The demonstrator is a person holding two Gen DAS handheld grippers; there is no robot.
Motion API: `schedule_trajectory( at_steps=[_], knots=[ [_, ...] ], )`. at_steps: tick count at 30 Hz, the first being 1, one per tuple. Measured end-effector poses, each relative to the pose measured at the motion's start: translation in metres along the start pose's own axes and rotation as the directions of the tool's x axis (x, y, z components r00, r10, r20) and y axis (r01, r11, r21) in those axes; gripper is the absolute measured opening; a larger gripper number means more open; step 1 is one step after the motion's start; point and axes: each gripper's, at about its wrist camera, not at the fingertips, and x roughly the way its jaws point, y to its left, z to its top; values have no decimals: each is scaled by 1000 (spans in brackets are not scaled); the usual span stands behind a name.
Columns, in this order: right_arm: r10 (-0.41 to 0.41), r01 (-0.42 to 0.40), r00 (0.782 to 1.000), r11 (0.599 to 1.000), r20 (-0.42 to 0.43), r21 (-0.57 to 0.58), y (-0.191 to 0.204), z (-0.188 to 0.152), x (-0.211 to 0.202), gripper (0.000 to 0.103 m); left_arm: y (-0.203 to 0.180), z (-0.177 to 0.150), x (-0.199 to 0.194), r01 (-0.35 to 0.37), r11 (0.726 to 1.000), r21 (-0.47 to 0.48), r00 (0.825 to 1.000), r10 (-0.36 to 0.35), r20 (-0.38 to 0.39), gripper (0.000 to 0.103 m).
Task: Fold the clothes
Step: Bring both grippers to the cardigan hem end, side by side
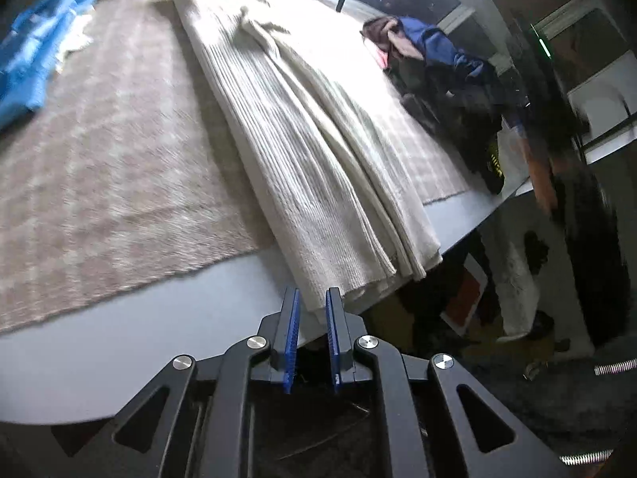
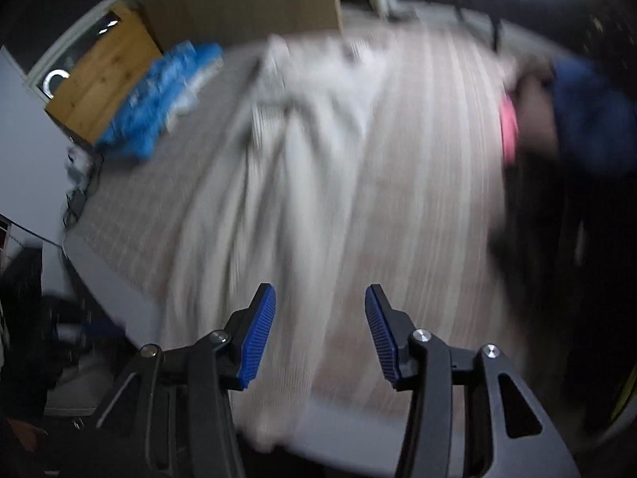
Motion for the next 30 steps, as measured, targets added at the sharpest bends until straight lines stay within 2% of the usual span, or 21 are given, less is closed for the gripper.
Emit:
schedule_trajectory(
  at_steps=[1,3,6,7,9,11,13,14,16,18,20,23,24,26,28,30],
  knots=[
    [2,-1,1000,1000,-18,22,1,-18,5,46,-1,1,7,4,1000,-1,1000,-4,-13,21],
    [39,-39,999,999,-15,24,15,-32,12,46,-4,3,16,8,1000,9,1000,-8,-30,21],
    [95,-95,995,995,-11,26,35,-54,23,46,-15,5,26,-7,999,37,999,8,-44,29],
    [105,-105,994,994,-9,9,43,-53,26,46,-18,6,30,-16,999,43,999,18,-49,29],
    [79,-80,997,996,-24,-41,54,-51,34,46,-22,5,38,-23,998,56,998,26,-54,25],
    [78,-81,996,994,-41,-74,63,-49,44,46,-26,3,44,-39,996,85,997,44,-62,2],
    [138,-142,988,988,-73,-52,67,-47,54,46,-32,-4,49,-38,991,129,994,51,-96,0],
    [200,-204,974,978,-102,-33,69,-47,61,47,-32,-7,49,-48,990,135,993,63,-105,0],
    [216,-222,970,974,-107,-44,72,-49,66,47,-31,-14,47,-74,988,138,989,91,-117,0],
    [221,-224,972,974,-76,-32,70,-51,58,47,-29,-19,42,-85,989,122,987,100,-124,0],
    [225,-226,974,973,-27,-39,70,-49,46,47,-29,-19,33,-81,992,95,991,90,-95,0],
    [246,-247,969,963,-15,-113,84,-43,45,44,-30,-19,21,-113,990,80,992,117,-41,1],
    [241,-244,970,960,-39,-139,93,-41,52,40,-29,-19,18,-130,989,75,991,132,-29,1],
    [202,-215,975,960,-89,-179,106,-44,68,38,-28,-21,12,-149,986,77,989,150,-16,2],
    [160,-187,978,958,-135,-219,119,-46,83,38,-26,-23,8,-155,985,78,988,156,-8,11],
    [126,-153,985,955,-119,-255,127,-50,87,38,-25,-25,7,-169,982,81,986,169,-1,11]
  ],
)
